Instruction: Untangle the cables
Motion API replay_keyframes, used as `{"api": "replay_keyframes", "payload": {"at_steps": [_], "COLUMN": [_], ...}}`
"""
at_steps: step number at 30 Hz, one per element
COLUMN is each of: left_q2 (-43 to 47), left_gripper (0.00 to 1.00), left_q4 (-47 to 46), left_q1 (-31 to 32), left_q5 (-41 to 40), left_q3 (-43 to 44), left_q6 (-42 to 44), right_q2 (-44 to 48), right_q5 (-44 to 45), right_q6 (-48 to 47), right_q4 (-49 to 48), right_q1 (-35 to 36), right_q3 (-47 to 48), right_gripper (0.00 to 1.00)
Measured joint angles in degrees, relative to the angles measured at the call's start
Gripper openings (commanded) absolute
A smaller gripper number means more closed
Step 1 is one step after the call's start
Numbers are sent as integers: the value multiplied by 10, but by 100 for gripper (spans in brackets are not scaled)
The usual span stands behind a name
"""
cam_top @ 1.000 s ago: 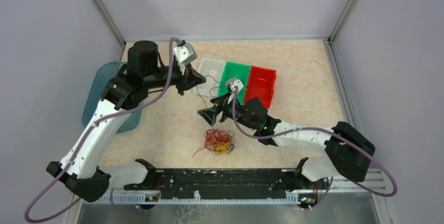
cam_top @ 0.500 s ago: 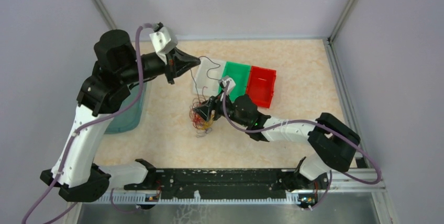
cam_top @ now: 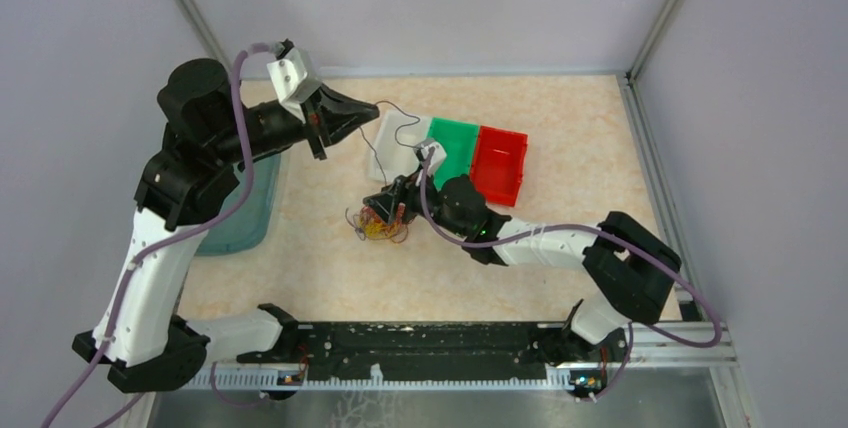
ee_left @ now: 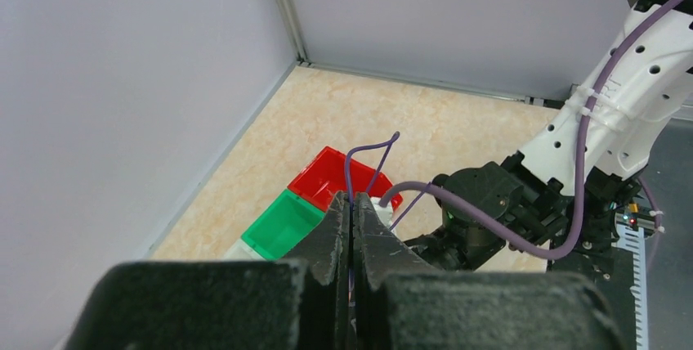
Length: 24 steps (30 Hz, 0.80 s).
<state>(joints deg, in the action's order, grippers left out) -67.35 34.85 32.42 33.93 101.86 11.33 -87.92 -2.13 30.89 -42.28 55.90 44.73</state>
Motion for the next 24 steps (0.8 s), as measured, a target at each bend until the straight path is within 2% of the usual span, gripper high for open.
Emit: {"api": "replay_keyframes", "payload": {"at_steps": [5,11,18,24], "left_q2": [21,24,1,3], "left_gripper": [0,0,0,0], "left_q4": [-3,-7,-15,-65], "left_q1": [0,0,0,0], "left_q5": [2,5,6,6], "left_q3": [-19,-27,19,47], "left_q6": [2,3,3,3], "right_q2": [48,79,14,-45], "right_q5": [9,14,3,-10], "right_q6": [-9,-22,-5,24], "right_q4": [21,20,13,10], "right_q1": [2,2,2,2], "right_q3": [-5,-5,6,7], "right_gripper": [61,51,44,44]}}
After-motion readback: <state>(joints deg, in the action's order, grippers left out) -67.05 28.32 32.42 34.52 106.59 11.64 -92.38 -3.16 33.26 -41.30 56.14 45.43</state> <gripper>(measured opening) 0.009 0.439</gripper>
